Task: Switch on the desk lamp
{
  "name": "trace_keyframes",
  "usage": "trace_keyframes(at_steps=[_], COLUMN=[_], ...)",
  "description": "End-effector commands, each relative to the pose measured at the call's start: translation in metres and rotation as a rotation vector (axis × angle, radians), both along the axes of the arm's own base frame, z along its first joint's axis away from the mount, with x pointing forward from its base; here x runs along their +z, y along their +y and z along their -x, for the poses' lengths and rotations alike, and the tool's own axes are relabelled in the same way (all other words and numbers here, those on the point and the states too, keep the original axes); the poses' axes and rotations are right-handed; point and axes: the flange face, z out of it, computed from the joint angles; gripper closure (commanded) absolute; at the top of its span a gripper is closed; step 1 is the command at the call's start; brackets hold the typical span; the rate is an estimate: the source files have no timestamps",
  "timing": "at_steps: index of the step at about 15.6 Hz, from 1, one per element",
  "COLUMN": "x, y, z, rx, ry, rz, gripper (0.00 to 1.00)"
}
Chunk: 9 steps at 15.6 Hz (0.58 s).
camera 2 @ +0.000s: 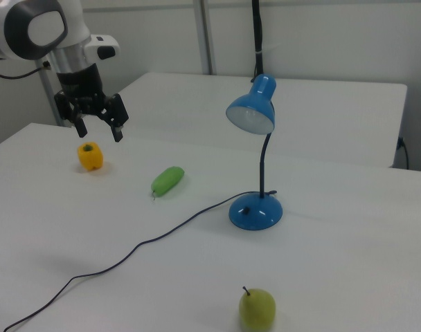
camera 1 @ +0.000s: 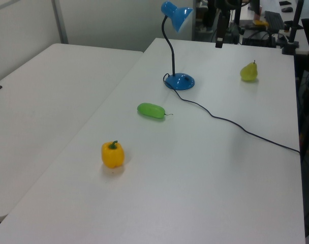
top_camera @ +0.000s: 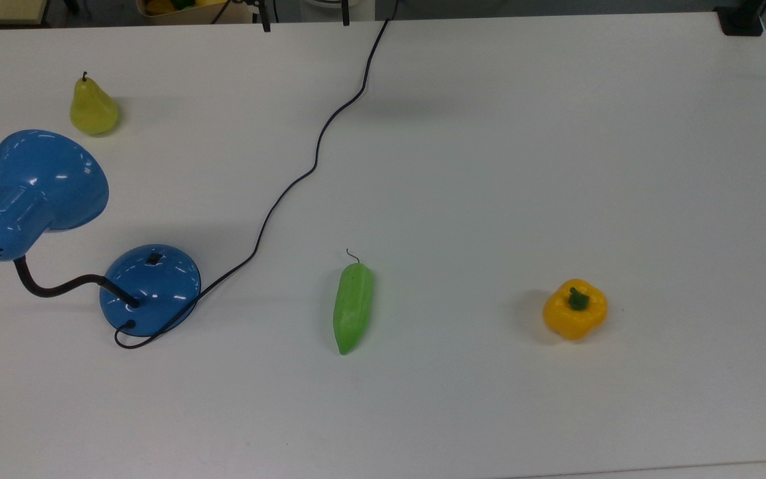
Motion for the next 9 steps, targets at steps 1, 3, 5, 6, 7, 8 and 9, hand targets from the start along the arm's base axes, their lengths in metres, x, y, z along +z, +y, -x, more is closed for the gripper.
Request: trace_keyframes(at_steps=[1, 3, 5, 6, 7, 8, 9], x=[0.0011, 0.0004, 0.0011, 0.0004, -0.0003, -0.0001, -0.0011], y=[-0.0037, -0.0036, -0.0036, -0.0044, -0.0064, -0.0073, -0.0070], z=[0.0014, 0.0015, 0.0014, 0.0014, 0.0007, 0.0005, 0.0002], rx=[0.055, 0.057, 0.053, 0.050, 0.046, 0.045, 0.045], ry=[-0.021, -0.019, -0.020, -0.018, -0.018, -0.020, -0.017], rz=[0.000, -0.001, -0.010, -0.021, -0.025, -0.025, -0.028], gripper=[0.35, 0.62, 0.90, 0.94, 0.98, 1.00, 1.00])
